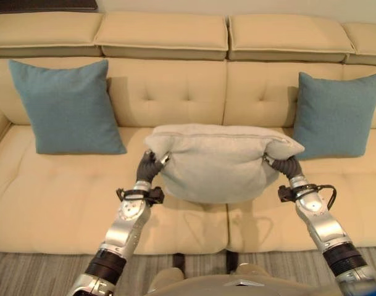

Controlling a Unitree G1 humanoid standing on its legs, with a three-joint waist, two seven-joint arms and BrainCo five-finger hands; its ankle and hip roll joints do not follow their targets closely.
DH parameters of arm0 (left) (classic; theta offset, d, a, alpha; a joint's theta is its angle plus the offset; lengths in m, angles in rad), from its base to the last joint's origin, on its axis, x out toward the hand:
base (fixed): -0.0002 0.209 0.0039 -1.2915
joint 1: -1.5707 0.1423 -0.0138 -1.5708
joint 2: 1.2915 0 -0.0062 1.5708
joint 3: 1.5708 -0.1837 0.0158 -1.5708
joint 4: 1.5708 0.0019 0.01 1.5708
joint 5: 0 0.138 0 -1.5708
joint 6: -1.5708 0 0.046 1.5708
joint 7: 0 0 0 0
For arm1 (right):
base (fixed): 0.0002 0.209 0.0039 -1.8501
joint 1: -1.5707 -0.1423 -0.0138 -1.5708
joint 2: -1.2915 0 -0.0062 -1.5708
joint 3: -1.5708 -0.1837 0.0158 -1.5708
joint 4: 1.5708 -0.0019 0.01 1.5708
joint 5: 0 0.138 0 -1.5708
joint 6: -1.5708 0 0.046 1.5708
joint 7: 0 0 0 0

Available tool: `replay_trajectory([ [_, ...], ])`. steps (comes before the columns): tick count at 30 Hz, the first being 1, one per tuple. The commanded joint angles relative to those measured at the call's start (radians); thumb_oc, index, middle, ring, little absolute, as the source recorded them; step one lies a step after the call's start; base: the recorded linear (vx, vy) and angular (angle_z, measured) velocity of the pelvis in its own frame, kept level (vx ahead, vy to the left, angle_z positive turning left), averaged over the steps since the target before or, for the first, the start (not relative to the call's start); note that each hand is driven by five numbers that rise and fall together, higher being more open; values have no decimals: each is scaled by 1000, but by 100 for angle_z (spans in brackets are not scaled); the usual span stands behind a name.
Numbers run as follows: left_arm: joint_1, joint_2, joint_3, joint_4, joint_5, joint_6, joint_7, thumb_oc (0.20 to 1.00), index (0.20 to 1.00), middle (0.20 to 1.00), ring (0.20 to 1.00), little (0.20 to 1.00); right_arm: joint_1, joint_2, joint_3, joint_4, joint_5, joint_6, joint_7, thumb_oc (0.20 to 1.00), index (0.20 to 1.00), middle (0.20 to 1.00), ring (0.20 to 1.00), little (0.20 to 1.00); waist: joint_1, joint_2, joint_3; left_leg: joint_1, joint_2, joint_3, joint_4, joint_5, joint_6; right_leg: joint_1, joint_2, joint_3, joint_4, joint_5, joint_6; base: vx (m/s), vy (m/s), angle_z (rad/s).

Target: Pick up all the scattered cushions and arrange them neatly on the sofa.

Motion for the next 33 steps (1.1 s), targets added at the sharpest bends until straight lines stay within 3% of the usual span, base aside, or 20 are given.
replay_trajectory([
  [1, -193, -14, -57, -47, 25, -97, 13, 200, 200, 200, 200, 200, -174, -5, 34, -48, 39, -78, -24, 200, 200, 200, 200, 200, 8, -25, -90, 57, 0, 51, 3, -51, -45, -17, -19, -6, 22, -3, 63, 24, -23, -7],
  [4, -253, -25, -70, -10, 17, -101, 41, 200, 200, 200, 200, 200, -243, -4, 54, -24, 45, -78, -46, 200, 200, 200, 200, 200, 5, -22, -85, 42, -1, 50, 3, -49, -46, -30, -19, -4, 23, -3, 62, -10, -6, -2],
  [8, -469, -13, -115, 81, 4, -125, 108, 200, 200, 200, 200, 200, -445, -20, 98, 70, 83, -78, -115, 200, 200, 200, 200, 200, -3, -1, -48, -53, -3, 44, 3, -27, -50, -134, -23, 5, 32, 13, 59, -166, 8, 7],
  [10, -660, 24, -160, 163, -4, -148, 160, 200, 200, 200, 200, 200, -645, -52, 140, 167, 131, -78, -162, 200, 200, 200, 200, 200, -1, 12, -13, -172, -5, 31, 3, 7, -58, -258, -25, 14, 43, 44, 60, -262, -2, 9],
  [17, -861, 72, -196, 295, -13, -165, 198, 200, 200, 200, 200, 200, -872, -98, 199, 305, 161, -85, -195, 200, 200, 200, 200, 200, 11, 18, -5, -323, -1, 17, 3, 52, -76, -408, -27, 18, 61, 80, 66, -76, -15, 1],
  [25, -941, 88, -217, 358, -23, -173, 197, 200, 200, 200, 200, 200, -991, -112, 287, 412, 125, -78, -185, 200, 200, 200, 200, 200, 23, 9, 49, -439, 9, 10, 7, 84, -87, -517, -21, 18, 36, 122, 72, -44, -38, 0],
  [33, -986, 92, -229, 434, -1, -167, 200, 200, 200, 200, 200, 200, -1040, -106, 300, 468, 71, -80, -206, 200, 200, 200, 200, 200, 21, 4, 60, -531, 21, -1, 9, 101, -97, -607, -11, 23, 12, 145, 77, -1, -36, 0],
])
